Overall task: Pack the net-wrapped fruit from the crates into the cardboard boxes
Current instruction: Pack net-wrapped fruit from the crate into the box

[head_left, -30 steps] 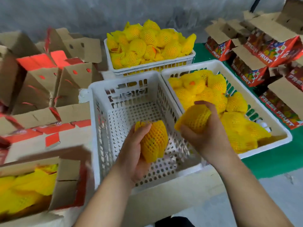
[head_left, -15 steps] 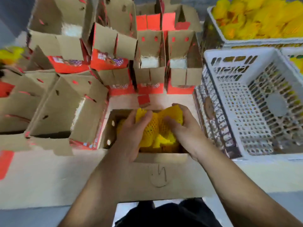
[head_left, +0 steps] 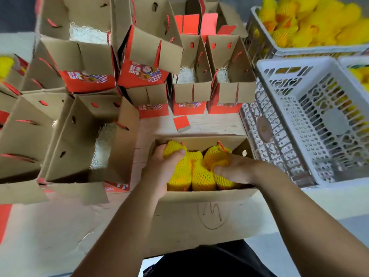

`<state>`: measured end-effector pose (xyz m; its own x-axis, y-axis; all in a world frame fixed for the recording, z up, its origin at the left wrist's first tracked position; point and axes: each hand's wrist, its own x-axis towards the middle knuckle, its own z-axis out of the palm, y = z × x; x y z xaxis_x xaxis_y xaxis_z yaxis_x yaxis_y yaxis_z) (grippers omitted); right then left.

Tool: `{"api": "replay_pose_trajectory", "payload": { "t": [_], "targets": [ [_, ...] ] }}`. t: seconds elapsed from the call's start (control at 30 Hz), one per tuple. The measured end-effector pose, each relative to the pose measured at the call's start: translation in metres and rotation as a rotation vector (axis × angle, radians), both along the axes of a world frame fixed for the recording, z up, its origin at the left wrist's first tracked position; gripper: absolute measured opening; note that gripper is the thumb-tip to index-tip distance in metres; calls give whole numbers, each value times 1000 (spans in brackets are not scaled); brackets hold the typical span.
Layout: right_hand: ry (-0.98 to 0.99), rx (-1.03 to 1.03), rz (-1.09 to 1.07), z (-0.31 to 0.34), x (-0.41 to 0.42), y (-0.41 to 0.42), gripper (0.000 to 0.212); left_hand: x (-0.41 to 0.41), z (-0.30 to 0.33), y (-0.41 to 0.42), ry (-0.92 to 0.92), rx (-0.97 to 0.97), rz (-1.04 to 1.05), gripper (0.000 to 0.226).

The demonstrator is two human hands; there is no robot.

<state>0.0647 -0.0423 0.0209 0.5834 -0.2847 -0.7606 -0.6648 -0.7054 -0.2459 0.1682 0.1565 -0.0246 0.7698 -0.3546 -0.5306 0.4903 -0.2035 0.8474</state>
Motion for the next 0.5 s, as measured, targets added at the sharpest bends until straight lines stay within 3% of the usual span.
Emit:
{"api": "replay_pose_trajectory", "payload": {
  "t": [0.17, 0.27, 0.33, 0.5],
  "targets": [
    [204, -74, 175, -6, 7, -3, 34, -1, -8, -5, -24, 60, -37, 71],
    [321, -161, 218, -20, 14, -7, 23, -3, -11, -8, -49, 53, -44, 49],
    [365, -203, 329, -22, 21, -4, 35, -5, -15, -9, -86, 48, -49, 37],
    [370, -285, 332, -4, 33, 8, 50, -10, -12, -11, -199, 96, -117, 43]
  ]
}}
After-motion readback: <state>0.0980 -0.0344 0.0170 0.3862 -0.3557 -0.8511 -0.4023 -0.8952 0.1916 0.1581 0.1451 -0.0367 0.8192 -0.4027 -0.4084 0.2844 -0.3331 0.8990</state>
